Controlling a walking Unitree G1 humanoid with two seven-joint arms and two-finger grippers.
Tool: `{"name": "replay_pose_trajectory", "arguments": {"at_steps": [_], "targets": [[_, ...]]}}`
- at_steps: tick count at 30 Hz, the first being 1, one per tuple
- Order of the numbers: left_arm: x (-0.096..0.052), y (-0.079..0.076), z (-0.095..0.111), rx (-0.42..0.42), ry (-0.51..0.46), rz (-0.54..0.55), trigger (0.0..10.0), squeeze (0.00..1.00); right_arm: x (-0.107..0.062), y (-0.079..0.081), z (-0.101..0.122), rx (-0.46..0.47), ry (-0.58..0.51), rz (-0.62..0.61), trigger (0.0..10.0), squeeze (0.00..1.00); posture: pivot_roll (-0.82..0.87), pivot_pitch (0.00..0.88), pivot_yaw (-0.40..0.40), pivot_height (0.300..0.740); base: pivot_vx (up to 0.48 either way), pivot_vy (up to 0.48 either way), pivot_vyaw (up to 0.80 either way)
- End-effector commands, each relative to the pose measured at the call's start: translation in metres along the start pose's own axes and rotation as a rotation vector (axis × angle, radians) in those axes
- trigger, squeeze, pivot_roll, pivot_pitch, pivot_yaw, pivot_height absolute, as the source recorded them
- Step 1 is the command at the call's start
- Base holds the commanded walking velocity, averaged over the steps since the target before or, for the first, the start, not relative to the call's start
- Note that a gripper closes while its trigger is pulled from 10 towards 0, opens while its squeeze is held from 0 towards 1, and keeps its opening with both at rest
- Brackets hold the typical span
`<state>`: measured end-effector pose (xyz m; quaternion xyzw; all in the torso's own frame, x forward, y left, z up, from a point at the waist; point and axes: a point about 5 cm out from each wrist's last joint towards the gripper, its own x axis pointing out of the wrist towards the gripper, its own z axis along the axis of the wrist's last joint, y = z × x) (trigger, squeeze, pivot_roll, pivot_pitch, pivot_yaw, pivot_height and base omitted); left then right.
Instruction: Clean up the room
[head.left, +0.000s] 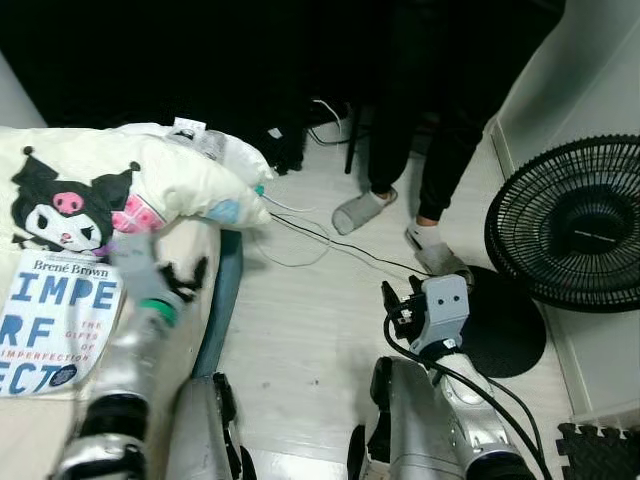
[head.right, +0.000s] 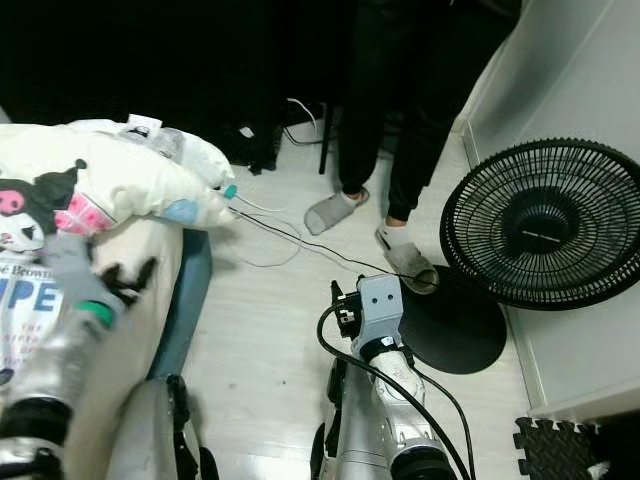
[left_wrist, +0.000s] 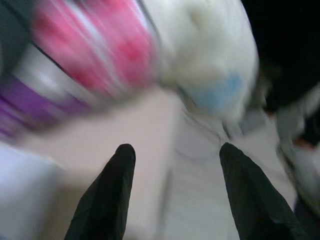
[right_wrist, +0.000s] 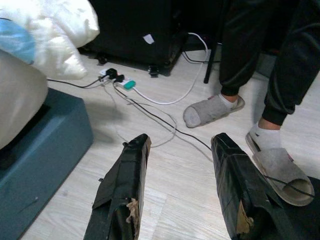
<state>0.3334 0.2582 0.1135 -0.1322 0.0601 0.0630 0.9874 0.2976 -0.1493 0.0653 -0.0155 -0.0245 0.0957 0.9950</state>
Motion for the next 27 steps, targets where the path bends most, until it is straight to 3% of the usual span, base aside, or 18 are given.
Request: {"name": "replay_pose_trajectory", "arguments": {"at_steps": [1, 3, 5, 10, 14, 15, 16, 17, 18, 20, 21, 23, 24, 27], "targets": [[-0.002, 0.005, -0.006, -0.028, 0.028, 0.013, 10.0, 0.00, -0.004, 0.000, -0.005, 0.015, 0.025, -0.003, 10.0, 0.00, 0.01, 0.135, 0.020, 0.545, 0.000, 0.000, 0.00], [-0.004, 0.035, 0.013, 0.041, -0.018, 0.166, 10.0, 0.00, -0.004, 0.001, -0.006, 0.017, 0.026, -0.003, 10.0, 0.00, 0.02, 0.135, 0.023, 0.545, 0.000, 0.000, 0.00], [-0.011, 0.052, 0.018, 0.082, -0.024, 0.208, 10.0, 0.00, -0.004, 0.001, -0.006, 0.019, 0.026, -0.001, 10.0, 0.00, 0.02, 0.135, 0.022, 0.545, 0.000, 0.000, 0.00], [-0.026, 0.055, 0.009, 0.035, 0.034, 0.086, 10.0, 0.00, -0.006, 0.002, -0.008, 0.019, 0.033, 0.005, 10.0, 0.00, 0.02, 0.141, 0.014, 0.545, 0.000, 0.000, 0.00], [-0.032, 0.058, 0.008, 0.010, 0.035, 0.075, 10.0, 0.00, -0.006, 0.002, -0.008, 0.017, 0.037, 0.009, 10.0, 0.00, 0.03, 0.140, 0.012, 0.545, 0.000, 0.000, 0.00], [-0.036, 0.065, 0.012, 0.006, 0.003, 0.126, 10.0, 0.00, -0.007, 0.002, -0.009, 0.015, 0.041, 0.012, 10.0, 0.00, 0.03, 0.141, 0.008, 0.545, 0.000, 0.000, 0.00], [-0.040, 0.076, 0.022, 0.079, -0.044, 0.216, 10.0, 0.00, -0.007, 0.002, -0.009, 0.014, 0.043, 0.017, 10.0, 0.00, 0.03, 0.139, 0.003, 0.545, 0.000, 0.000, 0.00], [-0.040, 0.076, 0.022, 0.079, -0.044, 0.216, 10.0, 0.00, -0.007, 0.002, -0.009, 0.014, 0.043, 0.017, 10.0, 0.00, 0.03, 0.139, 0.003, 0.545, 0.000, 0.000, 0.00], [-0.042, 0.084, 0.031, 0.175, -0.083, 0.282, 10.0, 0.00, -0.006, 0.002, -0.009, 0.013, 0.045, 0.021, 10.0, 0.00, 0.03, 0.138, -0.001, 0.545, 0.000, 0.000, 0.00], [-0.042, 0.084, 0.031, 0.175, -0.083, 0.282, 10.0, 0.00, -0.006, 0.002, -0.009, 0.013, 0.045, 0.021, 10.0, 0.00, 0.03, 0.138, -0.001, 0.545, 0.000, 0.000, 0.00], [-0.043, 0.090, 0.045, 0.243, -0.133, 0.329, 10.0, 0.00, -0.005, 0.003, -0.009, 0.011, 0.045, 0.026, 10.0, 0.00, 0.04, 0.136, -0.003, 0.545, 0.000, 0.000, 0.00], [-0.040, 0.079, 0.053, 0.195, -0.121, 0.158, 10.0, 0.00, -0.003, 0.003, -0.008, 0.010, 0.044, 0.032, 10.0, 0.00, 0.04, 0.138, -0.003, 0.545, 0.000, 0.000, 0.00], [-0.040, 0.079, 0.053, 0.195, -0.121, 0.158, 10.0, 0.00, -0.003, 0.003, -0.008, 0.010, 0.044, 0.032, 10.0, 0.00, 0.04, 0.138, -0.003, 0.545, 0.000, 0.000, 0.00], [-0.036, 0.051, 0.049, 0.060, -0.119, -0.014, 10.0, 0.00, -0.002, 0.004, -0.008, 0.011, 0.046, 0.032, 10.0, 0.00, 0.04, 0.138, -0.002, 0.545, 0.000, 0.000, 0.00]]}}
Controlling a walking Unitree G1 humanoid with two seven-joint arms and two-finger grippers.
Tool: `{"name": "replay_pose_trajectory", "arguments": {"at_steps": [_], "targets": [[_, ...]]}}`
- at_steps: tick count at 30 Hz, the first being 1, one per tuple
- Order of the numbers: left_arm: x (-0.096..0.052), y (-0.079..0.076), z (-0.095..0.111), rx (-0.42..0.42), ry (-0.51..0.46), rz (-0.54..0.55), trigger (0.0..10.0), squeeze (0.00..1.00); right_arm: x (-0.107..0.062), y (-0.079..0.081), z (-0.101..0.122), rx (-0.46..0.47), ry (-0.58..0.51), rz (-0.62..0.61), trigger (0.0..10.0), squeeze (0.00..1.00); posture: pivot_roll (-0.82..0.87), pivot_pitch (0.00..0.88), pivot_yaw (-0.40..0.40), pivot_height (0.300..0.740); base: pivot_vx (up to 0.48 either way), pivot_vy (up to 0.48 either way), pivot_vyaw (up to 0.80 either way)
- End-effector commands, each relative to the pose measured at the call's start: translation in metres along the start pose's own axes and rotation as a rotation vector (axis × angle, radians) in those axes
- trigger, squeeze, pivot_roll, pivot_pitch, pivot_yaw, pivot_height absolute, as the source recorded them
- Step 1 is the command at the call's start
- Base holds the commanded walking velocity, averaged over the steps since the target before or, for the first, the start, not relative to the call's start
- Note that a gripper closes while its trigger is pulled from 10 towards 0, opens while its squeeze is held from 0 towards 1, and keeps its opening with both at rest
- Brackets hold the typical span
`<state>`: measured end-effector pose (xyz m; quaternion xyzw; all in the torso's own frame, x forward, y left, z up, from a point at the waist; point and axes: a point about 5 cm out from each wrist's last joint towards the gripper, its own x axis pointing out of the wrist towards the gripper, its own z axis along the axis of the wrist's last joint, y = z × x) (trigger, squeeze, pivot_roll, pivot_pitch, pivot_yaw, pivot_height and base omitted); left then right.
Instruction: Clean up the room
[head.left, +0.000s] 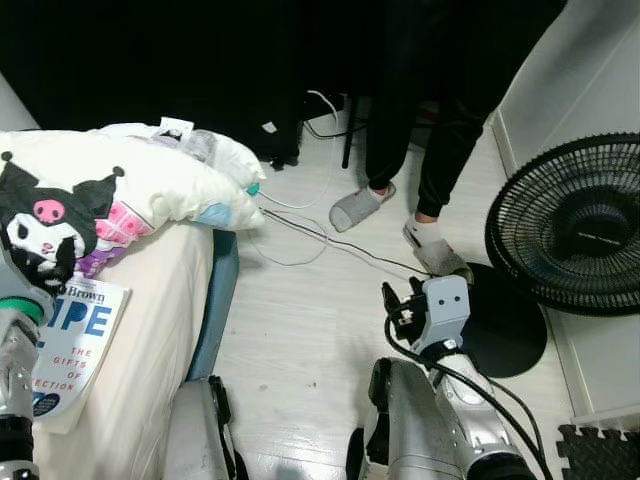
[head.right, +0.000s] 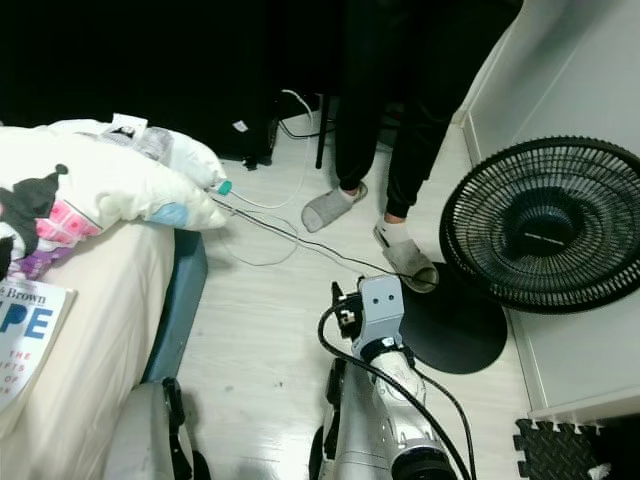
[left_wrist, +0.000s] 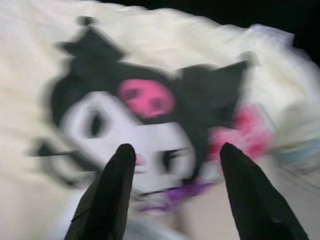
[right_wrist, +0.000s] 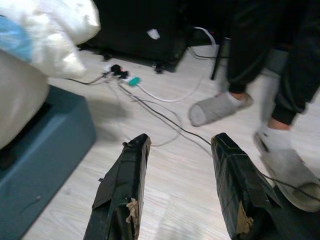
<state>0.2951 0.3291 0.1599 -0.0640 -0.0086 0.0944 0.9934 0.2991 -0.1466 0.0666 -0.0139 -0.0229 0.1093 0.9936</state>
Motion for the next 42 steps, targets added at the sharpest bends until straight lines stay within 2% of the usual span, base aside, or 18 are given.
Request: {"name": "replay_pose_trajectory", "arguments": {"at_steps": [1, 3, 4, 6, 11, 15, 18, 20, 21, 22, 23, 24, 25, 28, 30, 33, 34, 42], "targets": [[-0.001, -0.012, -0.009, -0.068, 0.032, -0.062, 10.0, 0.00, -0.004, 0.002, -0.009, 0.008, 0.043, 0.005, 10.0, 0.00, 0.04, 0.138, -0.002, 0.545, 0.000, 0.000, 0.00], [0.009, -0.023, -0.001, 0.216, -0.058, 0.081, 10.0, 0.00, -0.004, 0.003, -0.009, 0.012, 0.043, 0.004, 10.0, 0.00, 0.04, 0.139, -0.001, 0.545, 0.000, 0.000, 0.00], [0.009, -0.023, -0.001, 0.216, -0.058, 0.081, 10.0, 0.00, -0.004, 0.003, -0.009, 0.012, 0.043, 0.004, 10.0, 0.00, 0.04, 0.139, -0.001, 0.545, 0.000, 0.000, 0.00], [0.023, -0.038, 0.006, 0.419, -0.106, 0.172, 10.0, 0.00, -0.005, 0.005, -0.009, 0.015, 0.041, 0.006, 10.0, 0.00, 0.02, 0.137, -0.003, 0.545, 0.000, 0.000, 0.00], [0.036, -0.049, 0.010, 0.488, -0.093, 0.175, 10.0, 0.00, -0.005, 0.004, -0.009, 0.014, 0.040, 0.005, 10.0, 0.00, 0.02, 0.136, 0.000, 0.545, 0.000, 0.000, 0.00], [0.051, -0.060, 0.013, 0.614, -0.013, 0.080, 10.0, 0.00, -0.005, 0.002, -0.009, 0.012, 0.040, -0.003, 10.0, 0.00, 0.02, 0.136, 0.006, 0.545, 0.000, 0.000, 0.00], [0.054, -0.061, 0.015, 0.657, 0.014, 0.048, 10.0, 0.00, -0.005, 0.002, -0.009, 0.012, 0.040, -0.006, 10.0, 0.00, 0.02, 0.137, 0.010, 0.545, 0.000, 0.000, 0.00], [0.054, -0.061, 0.015, 0.657, 0.014, 0.048, 10.0, 0.00, -0.005, 0.002, -0.009, 0.012, 0.040, -0.006, 10.0, 0.00, 0.02, 0.137, 0.010, 0.545, 0.000, 0.000, 0.00], [0.053, -0.076, 0.009, 0.458, 0.073, -0.105, 10.0, 0.00, -0.006, 0.003, -0.010, 0.019, 0.039, -0.010, 10.0, 0.00, 0.03, 0.141, 0.015, 0.545, 0.000, 0.000, 0.00], [0.046, -0.094, 0.005, 0.287, 0.060, -0.216, 10.0, 0.00, -0.006, 0.005, -0.010, 0.025, 0.037, -0.007, 10.0, 0.00, 0.03, 0.142, 0.014, 0.545, 0.000, 0.000, 0.00], [0.040, -0.105, 0.005, 0.174, 0.045, -0.292, 10.0, 0.00, -0.007, 0.006, -0.010, 0.029, 0.036, -0.005, 10.0, 0.00, 0.03, 0.142, 0.014, 0.545, 0.000, 0.000, 0.00], [0.040, -0.105, 0.005, 0.174, 0.045, -0.292, 10.0, 0.00, -0.007, 0.006, -0.010, 0.029, 0.036, -0.005, 10.0, 0.00, 0.03, 0.142, 0.014, 0.545, 0.000, 0.000, 0.00], [0.031, -0.121, 0.006, 0.109, 0.001, -0.362, 10.0, 0.00, -0.006, 0.007, -0.009, 0.032, 0.032, -0.001, 10.0, 0.00, 0.03, 0.143, 0.010, 0.545, 0.000, 0.000, 0.00], [0.025, -0.134, 0.008, 0.094, -0.036, -0.393, 10.0, 0.00, -0.006, 0.008, -0.008, 0.038, 0.025, 0.004, 10.0, 0.00, 0.03, 0.143, 0.008, 0.545, 0.000, 0.000, 0.00], [0.011, -0.168, 0.014, 0.125, -0.131, -0.461, 10.0, 0.00, -0.002, 0.013, 0.000, 0.054, -0.012, 0.029, 10.0, 0.00, 0.03, 0.140, 0.003, 0.545, 0.000, 0.000, 0.00], [0.006, -0.182, 0.015, 0.144, -0.161, -0.483, 10.0, 0.00, 0.000, 0.016, 0.006, 0.062, -0.036, 0.042, 10.0, 0.00, 0.02, 0.139, 0.003, 0.545, 0.000, 0.000, 0.00], [0.002, -0.197, 0.013, 0.141, -0.170, -0.501, 10.0, 0.00, 0.002, 0.018, 0.012, 0.066, -0.058, 0.048, 10.0, 0.00, 0.02, 0.137, 0.005, 0.545, 0.000, 0.000, 0.00], [-0.009, -0.220, -0.006, 0.135, -0.109, -0.533, 10.0, 0.00, 0.007, 0.015, 0.022, 0.063, -0.093, 0.034, 10.0, 0.00, 0.01, 0.133, 0.010, 0.560, 0.000, 0.000, 0.00]]}}
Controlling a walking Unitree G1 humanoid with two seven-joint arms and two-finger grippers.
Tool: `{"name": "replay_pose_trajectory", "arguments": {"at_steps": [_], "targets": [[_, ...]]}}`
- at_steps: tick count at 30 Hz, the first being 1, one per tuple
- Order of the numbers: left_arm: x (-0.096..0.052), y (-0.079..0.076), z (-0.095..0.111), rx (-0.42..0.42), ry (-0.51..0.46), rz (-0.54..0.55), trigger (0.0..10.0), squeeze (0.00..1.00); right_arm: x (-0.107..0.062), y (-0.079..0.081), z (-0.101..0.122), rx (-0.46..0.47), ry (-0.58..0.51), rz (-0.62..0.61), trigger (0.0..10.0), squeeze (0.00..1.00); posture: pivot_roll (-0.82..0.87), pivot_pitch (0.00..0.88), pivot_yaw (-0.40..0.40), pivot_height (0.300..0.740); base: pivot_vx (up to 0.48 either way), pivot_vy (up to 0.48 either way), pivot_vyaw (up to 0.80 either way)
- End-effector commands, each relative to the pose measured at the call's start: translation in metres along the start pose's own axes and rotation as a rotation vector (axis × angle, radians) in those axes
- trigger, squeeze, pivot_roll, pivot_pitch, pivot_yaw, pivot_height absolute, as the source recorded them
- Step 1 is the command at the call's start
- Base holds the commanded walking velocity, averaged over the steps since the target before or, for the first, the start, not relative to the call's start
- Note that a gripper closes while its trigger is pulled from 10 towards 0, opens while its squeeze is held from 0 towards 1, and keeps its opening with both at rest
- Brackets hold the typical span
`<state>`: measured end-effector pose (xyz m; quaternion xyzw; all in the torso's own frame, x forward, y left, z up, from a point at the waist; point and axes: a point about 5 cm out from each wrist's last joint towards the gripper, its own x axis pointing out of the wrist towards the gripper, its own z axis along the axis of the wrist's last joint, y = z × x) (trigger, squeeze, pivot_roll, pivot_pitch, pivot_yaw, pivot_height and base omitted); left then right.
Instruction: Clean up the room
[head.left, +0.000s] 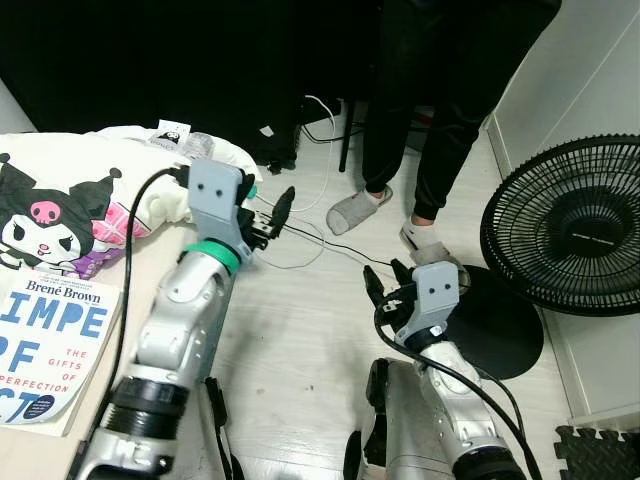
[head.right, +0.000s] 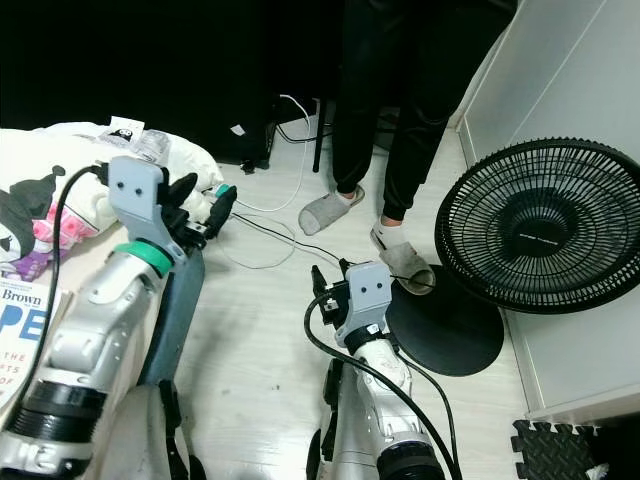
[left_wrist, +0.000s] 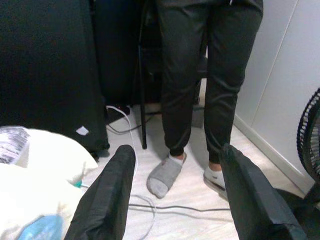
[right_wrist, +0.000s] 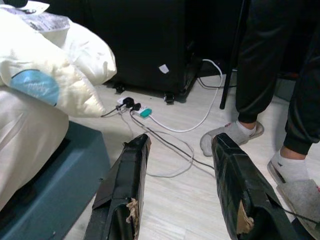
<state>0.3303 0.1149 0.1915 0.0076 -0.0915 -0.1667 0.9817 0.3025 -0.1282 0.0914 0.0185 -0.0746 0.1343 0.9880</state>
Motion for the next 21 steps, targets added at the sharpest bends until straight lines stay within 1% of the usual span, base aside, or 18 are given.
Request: {"name": "replay_pose_trajectory", "arguments": {"at_steps": [1, 5, 12, 15, 21], "targets": [[-0.004, -0.004, -0.008, 0.002, 0.040, 0.000, 10.0, 0.00, -0.002, -0.002, -0.002, 0.009, 0.017, -0.015, 10.0, 0.00, 0.01, 0.133, 0.010, 0.560, 0.000, 0.000, 0.00], [-0.006, -0.007, -0.015, -0.001, 0.076, 0.013, 10.0, 0.00, -0.003, -0.004, -0.004, 0.003, 0.026, -0.019, 10.0, 0.00, 0.01, 0.131, 0.011, 0.575, 0.000, 0.000, 0.00], [-0.006, -0.008, -0.019, 0.000, 0.091, 0.030, 10.0, 0.00, -0.003, -0.006, -0.004, 0.000, 0.032, -0.025, 10.0, 0.00, 0.00, 0.128, 0.015, 0.590, 0.000, 0.000, 0.00], [-0.006, -0.008, -0.019, 0.000, 0.091, 0.030, 10.0, 0.00, -0.003, -0.006, -0.004, 0.000, 0.032, -0.025, 10.0, 0.00, 0.00, 0.128, 0.015, 0.590, 0.000, 0.000, 0.00], [-0.008, -0.007, -0.025, 0.017, 0.119, 0.051, 10.0, 0.00, -0.005, -0.007, -0.006, -0.003, 0.046, -0.030, 10.0, 0.00, 0.01, 0.124, 0.017, 0.610, 0.000, 0.000, 0.00]]}}
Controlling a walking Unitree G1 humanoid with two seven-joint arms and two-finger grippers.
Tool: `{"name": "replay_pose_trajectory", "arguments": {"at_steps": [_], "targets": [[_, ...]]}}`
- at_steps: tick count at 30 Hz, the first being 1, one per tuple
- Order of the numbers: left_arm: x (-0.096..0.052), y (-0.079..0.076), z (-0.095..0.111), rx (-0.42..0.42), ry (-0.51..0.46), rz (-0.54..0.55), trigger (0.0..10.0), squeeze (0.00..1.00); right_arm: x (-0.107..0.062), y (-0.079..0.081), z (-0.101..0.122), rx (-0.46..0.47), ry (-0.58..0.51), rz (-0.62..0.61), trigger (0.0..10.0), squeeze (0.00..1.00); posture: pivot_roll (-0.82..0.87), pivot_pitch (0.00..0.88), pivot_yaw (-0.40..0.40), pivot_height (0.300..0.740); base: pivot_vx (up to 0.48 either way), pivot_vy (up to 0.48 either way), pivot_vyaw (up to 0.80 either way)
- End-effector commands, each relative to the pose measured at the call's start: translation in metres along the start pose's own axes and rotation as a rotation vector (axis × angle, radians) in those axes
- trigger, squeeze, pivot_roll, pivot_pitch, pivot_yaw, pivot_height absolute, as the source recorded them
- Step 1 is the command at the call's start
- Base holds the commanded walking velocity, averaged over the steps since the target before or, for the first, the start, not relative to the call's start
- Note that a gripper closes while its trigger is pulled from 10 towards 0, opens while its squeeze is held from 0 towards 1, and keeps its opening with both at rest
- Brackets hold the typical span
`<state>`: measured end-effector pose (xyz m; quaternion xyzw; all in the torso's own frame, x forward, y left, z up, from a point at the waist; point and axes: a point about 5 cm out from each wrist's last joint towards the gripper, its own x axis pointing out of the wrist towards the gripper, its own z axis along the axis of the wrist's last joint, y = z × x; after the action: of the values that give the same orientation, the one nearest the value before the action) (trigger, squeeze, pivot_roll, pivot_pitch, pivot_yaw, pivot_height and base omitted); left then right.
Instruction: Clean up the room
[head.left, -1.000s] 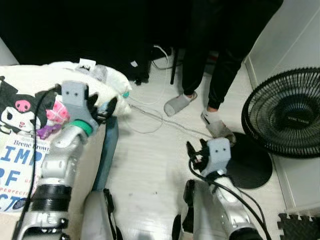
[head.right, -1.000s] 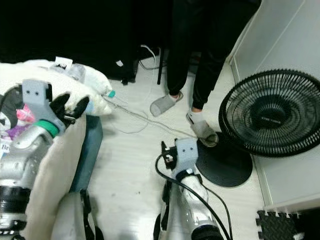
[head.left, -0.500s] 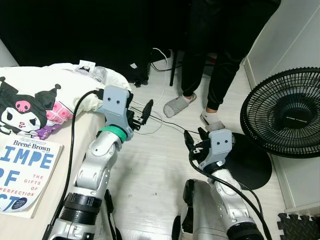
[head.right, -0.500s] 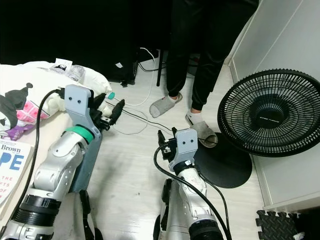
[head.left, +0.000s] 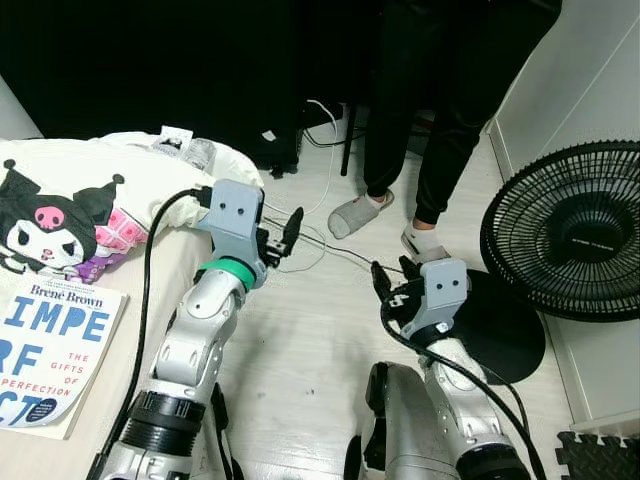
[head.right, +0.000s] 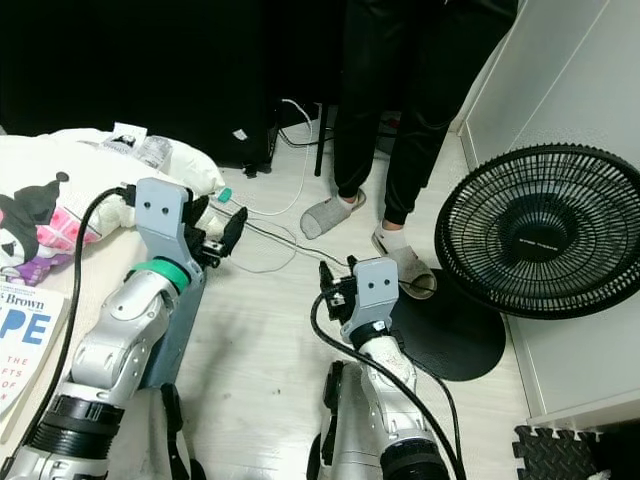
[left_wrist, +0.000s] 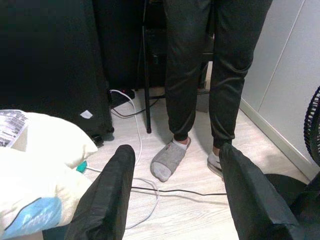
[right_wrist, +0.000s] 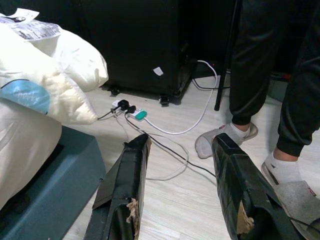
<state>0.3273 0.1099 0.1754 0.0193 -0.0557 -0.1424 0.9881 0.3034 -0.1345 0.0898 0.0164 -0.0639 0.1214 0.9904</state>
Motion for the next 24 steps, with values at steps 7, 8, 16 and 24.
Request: {"name": "replay_pose_trajectory", "arguments": {"at_steps": [7, 8, 16, 24], "targets": [[-0.0031, -0.0004, -0.0118, 0.004, 0.052, 0.012, 10.0, 0.00, -0.0041, -0.0011, -0.0058, -0.002, 0.031, -0.003, 10.0, 0.00, 0.01, 0.121, 0.015, 0.625, 0.000, 0.000, 0.00], [-0.0032, -0.0002, -0.0127, 0.005, 0.058, 0.016, 10.0, 0.00, -0.0039, -0.0020, -0.0061, -0.005, 0.034, -0.003, 10.0, 0.00, 0.01, 0.119, 0.014, 0.635, 0.000, 0.000, 0.00], [-0.0034, -0.0006, -0.0139, 0.008, 0.063, 0.020, 10.0, 0.00, -0.0041, -0.0030, -0.0064, -0.008, 0.039, -0.003, 10.0, 0.00, 0.00, 0.118, 0.012, 0.665, 0.000, 0.000, 0.00], [-0.0031, 0.0004, -0.0144, 0.008, 0.066, 0.029, 10.0, 0.00, -0.0043, -0.0028, -0.0068, -0.009, 0.042, -0.003, 10.0, 0.00, 0.00, 0.120, 0.012, 0.700, 0.000, 0.000, 0.00]]}}
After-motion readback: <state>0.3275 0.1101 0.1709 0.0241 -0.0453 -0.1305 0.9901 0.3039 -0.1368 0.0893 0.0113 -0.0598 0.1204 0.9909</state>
